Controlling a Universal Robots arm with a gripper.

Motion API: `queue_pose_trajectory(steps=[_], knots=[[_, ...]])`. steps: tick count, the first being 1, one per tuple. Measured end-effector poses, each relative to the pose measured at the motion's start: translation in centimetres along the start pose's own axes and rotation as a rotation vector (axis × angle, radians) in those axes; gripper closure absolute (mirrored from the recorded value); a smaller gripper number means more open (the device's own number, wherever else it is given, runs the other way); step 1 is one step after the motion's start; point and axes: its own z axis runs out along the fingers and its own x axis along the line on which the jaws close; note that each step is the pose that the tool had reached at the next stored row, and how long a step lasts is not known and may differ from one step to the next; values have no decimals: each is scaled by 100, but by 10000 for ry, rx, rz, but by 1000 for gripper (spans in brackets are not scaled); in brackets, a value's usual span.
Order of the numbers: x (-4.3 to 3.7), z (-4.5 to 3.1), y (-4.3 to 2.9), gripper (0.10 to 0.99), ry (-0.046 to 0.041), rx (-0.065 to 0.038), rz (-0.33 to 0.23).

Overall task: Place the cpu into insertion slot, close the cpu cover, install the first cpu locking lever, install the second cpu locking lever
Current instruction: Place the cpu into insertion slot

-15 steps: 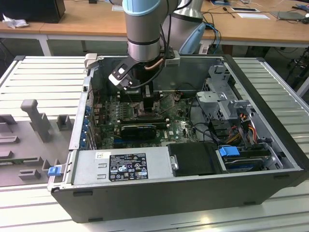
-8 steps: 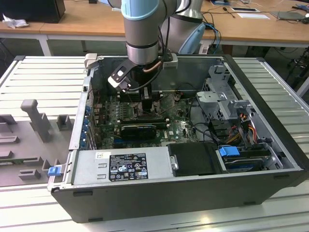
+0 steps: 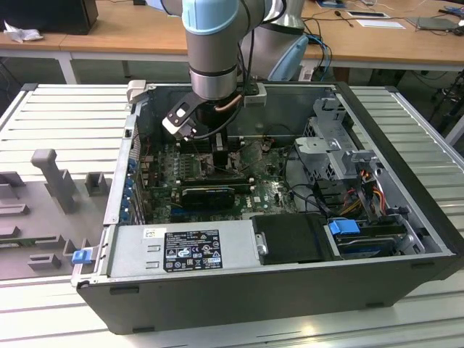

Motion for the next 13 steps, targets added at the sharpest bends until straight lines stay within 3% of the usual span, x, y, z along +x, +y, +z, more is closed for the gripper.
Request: queue_pose_trajectory(steps=[13], knots=[[-1, 40, -3, 561, -7, 1, 56]])
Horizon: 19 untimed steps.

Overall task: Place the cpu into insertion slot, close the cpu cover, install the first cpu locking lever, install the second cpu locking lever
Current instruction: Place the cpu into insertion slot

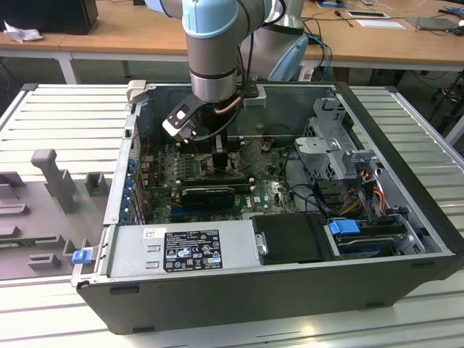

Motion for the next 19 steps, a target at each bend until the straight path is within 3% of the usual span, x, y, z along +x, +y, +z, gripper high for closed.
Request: queue_pose_trajectory(steps=[5, 8, 19], knots=[[0, 1, 0, 561, 2, -1, 0], [2, 2, 0, 482, 11, -1, 1], [39, 10, -1, 482, 194, 0, 18]])
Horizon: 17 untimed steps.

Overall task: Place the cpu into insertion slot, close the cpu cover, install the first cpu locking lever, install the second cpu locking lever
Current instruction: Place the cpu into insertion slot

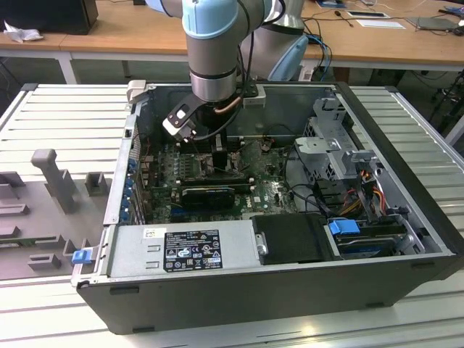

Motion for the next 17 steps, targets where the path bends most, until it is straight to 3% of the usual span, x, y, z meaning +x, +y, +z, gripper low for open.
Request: queue_pose_trajectory(steps=[10, 17], knots=[[-53, -2, 0, 482, -2, 1, -2], [-69, -5, -51, 482, 6, -1, 0]])
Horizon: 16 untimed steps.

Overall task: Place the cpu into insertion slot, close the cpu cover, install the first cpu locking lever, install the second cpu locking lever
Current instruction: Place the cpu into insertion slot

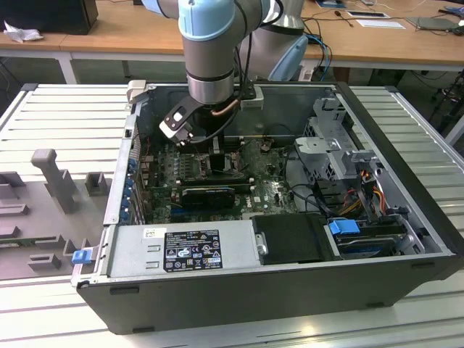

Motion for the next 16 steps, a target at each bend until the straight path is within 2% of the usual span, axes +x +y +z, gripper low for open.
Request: queue_pose_trajectory(steps=[5, 16], knots=[[30, 6, -2, 482, 34, 0, 6], [43, 11, -2, 482, 86, 2, 23]])
